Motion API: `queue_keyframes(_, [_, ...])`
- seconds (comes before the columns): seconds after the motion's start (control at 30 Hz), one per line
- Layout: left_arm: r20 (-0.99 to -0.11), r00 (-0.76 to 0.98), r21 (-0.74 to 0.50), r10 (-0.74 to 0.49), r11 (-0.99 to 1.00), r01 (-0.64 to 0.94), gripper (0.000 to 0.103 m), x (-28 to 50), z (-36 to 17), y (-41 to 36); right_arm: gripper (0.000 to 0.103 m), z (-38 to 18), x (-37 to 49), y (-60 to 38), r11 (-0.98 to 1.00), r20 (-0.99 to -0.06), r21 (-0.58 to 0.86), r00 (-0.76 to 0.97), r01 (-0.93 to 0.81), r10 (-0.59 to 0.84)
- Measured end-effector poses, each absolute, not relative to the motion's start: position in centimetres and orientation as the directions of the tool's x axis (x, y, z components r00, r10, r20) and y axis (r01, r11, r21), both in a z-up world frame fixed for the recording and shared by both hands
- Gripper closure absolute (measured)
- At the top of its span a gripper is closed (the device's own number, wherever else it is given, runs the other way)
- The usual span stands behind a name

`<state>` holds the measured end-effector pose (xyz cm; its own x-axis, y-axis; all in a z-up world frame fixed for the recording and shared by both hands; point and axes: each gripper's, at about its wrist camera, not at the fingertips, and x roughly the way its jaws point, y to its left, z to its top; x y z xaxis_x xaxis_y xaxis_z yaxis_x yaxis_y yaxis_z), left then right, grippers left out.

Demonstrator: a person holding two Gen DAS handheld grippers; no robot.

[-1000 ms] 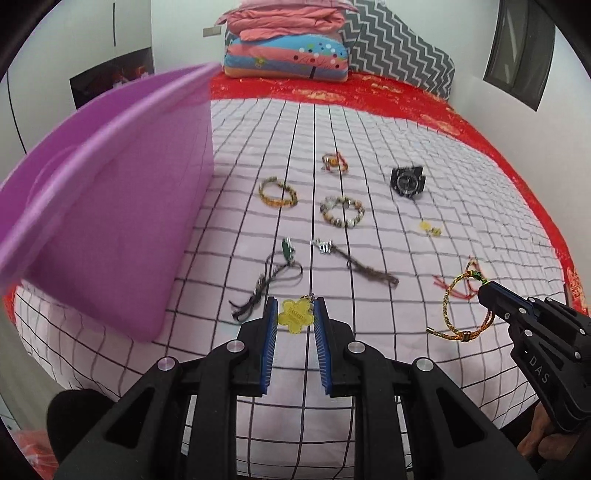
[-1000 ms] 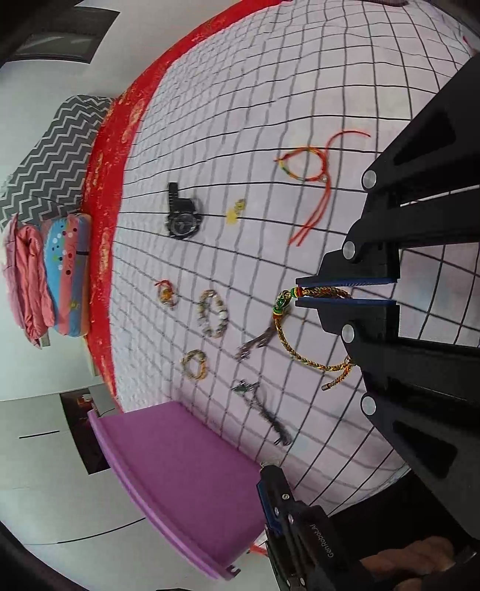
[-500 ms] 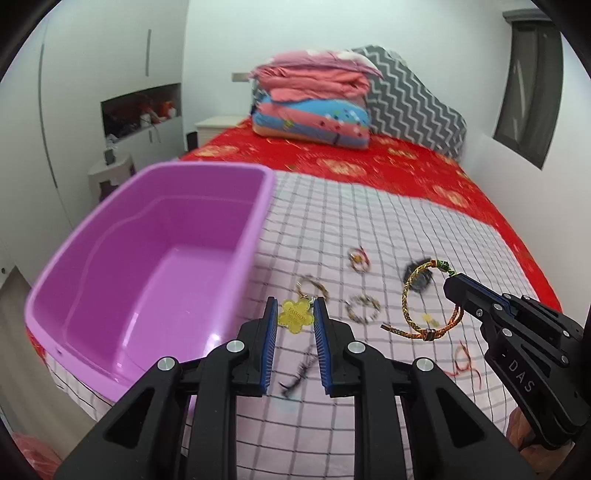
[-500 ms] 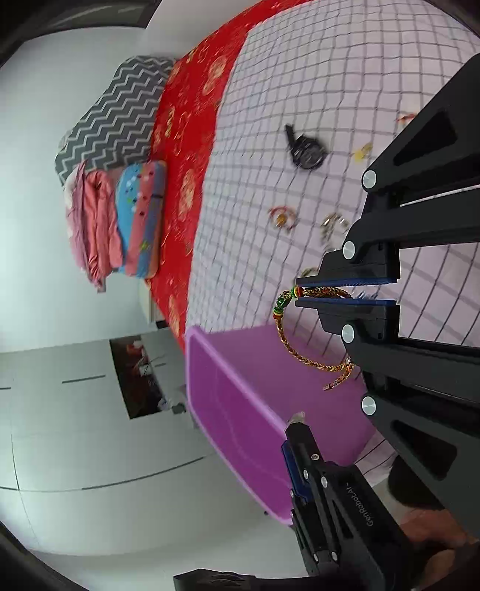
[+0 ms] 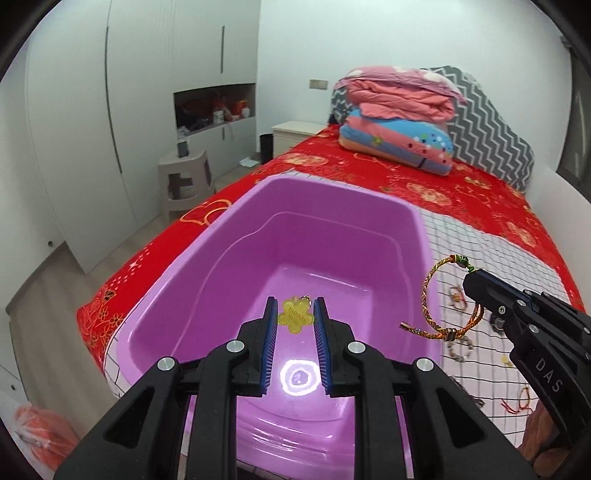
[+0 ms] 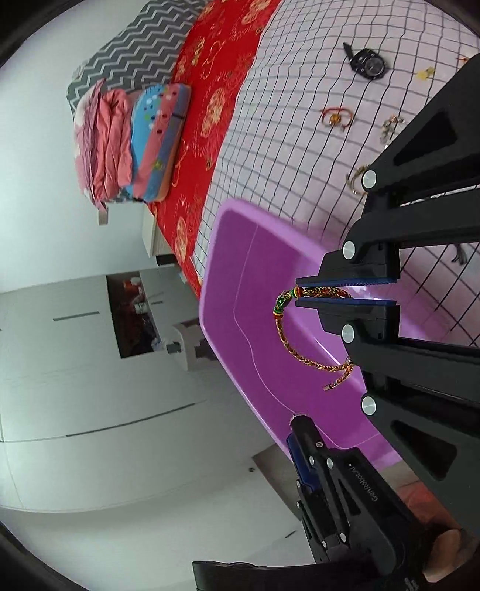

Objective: Organize jewelry
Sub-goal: 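Carry the charm and bracelet over the purple basin and open both tools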

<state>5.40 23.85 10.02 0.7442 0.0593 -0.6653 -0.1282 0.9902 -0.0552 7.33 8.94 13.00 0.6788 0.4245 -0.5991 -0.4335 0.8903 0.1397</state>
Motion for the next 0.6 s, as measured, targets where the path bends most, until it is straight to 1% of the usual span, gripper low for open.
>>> queue_keyframes(0.17, [-0.707,0.700,-0.056,0.104,0.978,-0.202,0.083,6.6,7.5,26.9,0.098,11.5,9.4,12.0,0.880,-0.652,0.132,0.628,-0.457,0.424])
queue_keyframes(0.3, [-0.727,0.678,-0.064,0.111,0.972,-0.227,0.083,7.2,6.3,28.2,0.098,10.1,10.7,13.3,0.876,-0.692,0.134,0.589,-0.463,0.417])
queue_keyframes(0.57, [-0.746,0.655,-0.070,0.119,0.965,-0.255,0.082,8.1,5.5,28.8,0.097,8.6,12.2,14.2,0.878,-0.724,0.131,0.560,-0.461,0.402])
queue_keyframes(0.6, [-0.747,0.653,-0.066,0.124,0.964,-0.258,0.080,8.2,5.4,28.9,0.097,8.5,12.2,14.3,0.877,-0.726,0.124,0.560,-0.464,0.399])
